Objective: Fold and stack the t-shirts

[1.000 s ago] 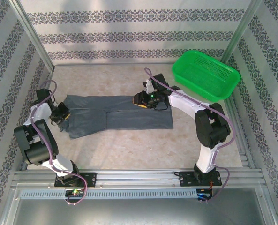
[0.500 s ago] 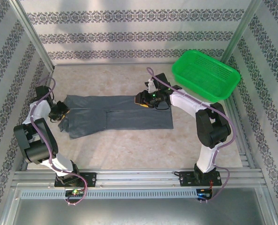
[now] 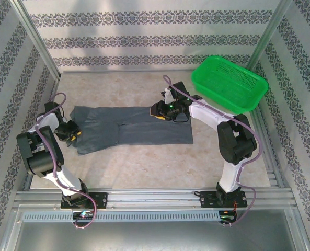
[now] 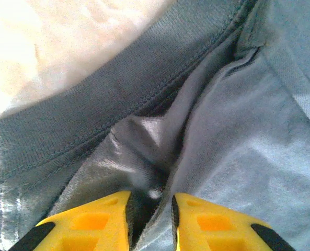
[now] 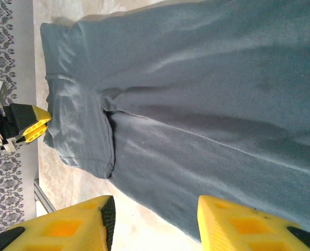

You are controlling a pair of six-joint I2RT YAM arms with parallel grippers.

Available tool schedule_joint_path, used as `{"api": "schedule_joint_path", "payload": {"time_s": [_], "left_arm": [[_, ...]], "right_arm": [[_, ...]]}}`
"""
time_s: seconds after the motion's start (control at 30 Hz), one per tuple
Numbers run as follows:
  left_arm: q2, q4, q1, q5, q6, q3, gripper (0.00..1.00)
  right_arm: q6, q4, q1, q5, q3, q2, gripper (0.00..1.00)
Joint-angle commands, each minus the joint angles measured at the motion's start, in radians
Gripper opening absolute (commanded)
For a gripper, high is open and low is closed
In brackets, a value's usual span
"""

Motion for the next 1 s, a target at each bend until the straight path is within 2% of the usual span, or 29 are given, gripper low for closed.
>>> {"api": "schedule_joint_path", "payload": {"time_s": [0.0, 0.2, 0.23, 0.63, 0.97], "left_arm": [[0.002, -0.006, -0.012, 0.016, 0.025, -0.012, 0.22], [-0.026, -0.014, -0.020, 0.015, 0.003, -0.007, 0.01], [-0.032, -0.017, -0.023, 0.011, -0.006, -0.004, 0.00], [-0.043, -0.011, -0.031, -0.005, -0.132, 0.096, 0.00], [0.062, -0.065, -0.031, -0.049, -0.116, 0.226, 0.00]], "right_arm": [[0.012, -0.011, -0.005, 0.004, 0.030, 0.014, 0.47], [0.012, -0.014, -0.005, 0.007, 0.033, 0.018, 0.47], [0.013, -0.015, -0.007, 0.007, 0.035, 0.018, 0.47], [0.004, -0.035, -0.017, 0.013, 0.046, 0.018, 0.47], [0.002, -0.035, -0.027, 0.018, 0.030, 0.009, 0.46]]}}
